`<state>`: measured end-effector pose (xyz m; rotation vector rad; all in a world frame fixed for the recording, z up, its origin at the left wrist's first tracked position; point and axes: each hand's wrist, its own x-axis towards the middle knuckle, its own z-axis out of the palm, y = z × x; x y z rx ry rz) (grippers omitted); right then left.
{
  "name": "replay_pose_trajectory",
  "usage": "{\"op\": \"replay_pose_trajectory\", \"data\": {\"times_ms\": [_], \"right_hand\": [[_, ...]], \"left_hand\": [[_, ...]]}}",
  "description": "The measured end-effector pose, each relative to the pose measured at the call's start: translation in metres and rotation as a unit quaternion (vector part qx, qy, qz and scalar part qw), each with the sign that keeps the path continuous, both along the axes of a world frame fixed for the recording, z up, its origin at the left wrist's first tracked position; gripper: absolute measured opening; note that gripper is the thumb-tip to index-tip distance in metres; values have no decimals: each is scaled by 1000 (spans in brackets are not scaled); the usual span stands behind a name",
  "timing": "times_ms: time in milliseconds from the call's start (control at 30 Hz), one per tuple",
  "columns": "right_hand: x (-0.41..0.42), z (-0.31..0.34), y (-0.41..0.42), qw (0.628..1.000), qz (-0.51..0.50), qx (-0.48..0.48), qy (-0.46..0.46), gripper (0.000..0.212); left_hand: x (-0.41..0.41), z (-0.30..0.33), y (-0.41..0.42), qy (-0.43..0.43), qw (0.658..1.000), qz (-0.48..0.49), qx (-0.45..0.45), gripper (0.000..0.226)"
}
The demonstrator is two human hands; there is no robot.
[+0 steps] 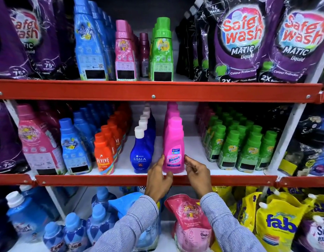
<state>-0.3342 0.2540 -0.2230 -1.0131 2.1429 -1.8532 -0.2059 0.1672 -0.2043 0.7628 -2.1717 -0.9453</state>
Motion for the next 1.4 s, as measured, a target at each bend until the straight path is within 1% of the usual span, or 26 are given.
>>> {"op": "replay_pose_trajectory", "data": {"times_ms": [200, 333, 400, 467, 500, 567, 633, 667, 733, 800, 867, 933, 1033, 1100, 1200, 1400], "right_hand": [[3, 0, -1, 1000, 2, 2, 4, 45], [8, 3, -1, 1000, -6, -1, 12, 46], [19, 3, 1, 998, -50, -45, 11, 43], [39, 0, -2, 990, -93, -101, 17, 38], [50, -2, -4, 988, -96, -119, 24, 37], [75, -8, -15, 989, -72, -123, 41, 37], [95, -10, -33, 994, -22, -102, 34, 38], [102, -9, -42, 996, 2, -92, 22, 40], [111, -7, -57, 997, 28, -76, 1, 47], [113, -3, -68, 997, 31, -65, -5, 52], [112, 1, -74, 998, 27, -51, -9, 55], [111, 5, -77, 999, 17, -39, -5, 56], [112, 8, -78, 1000, 12, -25, 13, 56], [112, 8, -77, 1000, 14, -21, 16, 53], [112, 9, -76, 999, 20, -32, -4, 50], [112, 7, -76, 999, 14, -46, -18, 52]], "left_hand": [[1, 1, -1, -14, 1000, -8, 11, 69], [10, 5, 0, 0, 1000, -15, 13, 63], [22, 4, 0, 41, 999, -9, 31, 56], [40, 1, -2, 106, 993, 24, 47, 46], [49, -1, -4, 142, 987, 49, 53, 43], [64, -4, -14, 202, 971, 107, 68, 40], [75, -4, -27, 229, 958, 147, 85, 37], [79, -4, -33, 224, 958, 157, 91, 38], [84, -4, -43, 188, 965, 151, 103, 48], [87, -5, -51, 153, 975, 117, 109, 60], [89, -3, -55, 121, 983, 87, 104, 68], [88, -1, -59, 100, 988, 78, 87, 67], [89, 1, -63, 87, 992, 66, 58, 59], [91, 1, -65, 79, 994, 50, 59, 59], [92, 2, -66, 71, 994, 37, 73, 63], [95, 6, -69, 68, 994, 24, 80, 66]]}}
